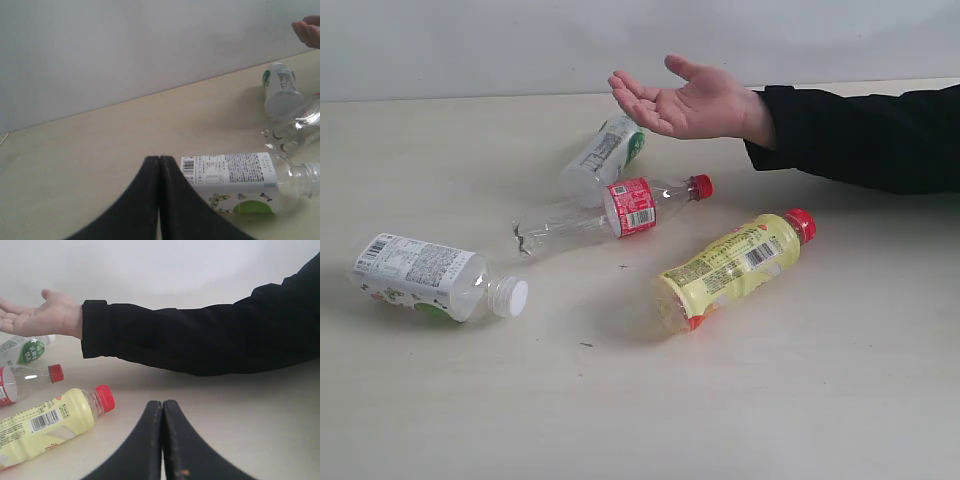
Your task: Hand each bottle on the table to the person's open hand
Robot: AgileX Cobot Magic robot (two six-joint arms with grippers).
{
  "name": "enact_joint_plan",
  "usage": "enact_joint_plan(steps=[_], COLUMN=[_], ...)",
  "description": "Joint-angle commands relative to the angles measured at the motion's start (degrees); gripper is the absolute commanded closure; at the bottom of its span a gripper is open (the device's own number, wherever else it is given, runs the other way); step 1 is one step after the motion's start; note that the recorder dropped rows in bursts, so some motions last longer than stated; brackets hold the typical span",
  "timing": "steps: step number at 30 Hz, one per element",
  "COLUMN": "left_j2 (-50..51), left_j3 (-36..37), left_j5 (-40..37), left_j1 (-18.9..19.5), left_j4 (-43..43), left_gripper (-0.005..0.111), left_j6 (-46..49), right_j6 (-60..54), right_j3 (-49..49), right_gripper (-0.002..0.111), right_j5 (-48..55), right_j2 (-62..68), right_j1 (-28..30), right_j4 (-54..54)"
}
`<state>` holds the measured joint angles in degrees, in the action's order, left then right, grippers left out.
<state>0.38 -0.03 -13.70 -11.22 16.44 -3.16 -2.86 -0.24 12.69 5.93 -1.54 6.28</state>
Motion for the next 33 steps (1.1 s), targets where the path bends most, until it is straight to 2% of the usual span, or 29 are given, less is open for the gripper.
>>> enact_joint_plan(steps=[1,28,31,33], left_j2=[-0.4,-0.4,-0.4,-0.4], left_j3=[0.0,0.0,0.0,0.0], left_j5=[0.2,0.8,4.1,8.1], left_j1=[-0.2,-0.2,-0.2,-0.2], left_j4=[-0.1,-0.1,-5.6,-14.6], left_gripper=[0.106,0.106,0.106,0.106], left_j6=[-0.3,-0.3,-3.8,-12.3], right_j6=[-0.1,-0.1,-0.1,-0.1], right_j3=[0.2,0.2,0.2,0.2], right_gripper=[0.108,0.108,0.108,0.108], right_j5=[-0.5,-0.5,-0.5,-0.5], right_j2=[0.1,0.1,0.1,0.1], right_j1=[0.2,0.2,0.2,0.2], right_j4=[-0.3,-0.3,-0.3,-0.3])
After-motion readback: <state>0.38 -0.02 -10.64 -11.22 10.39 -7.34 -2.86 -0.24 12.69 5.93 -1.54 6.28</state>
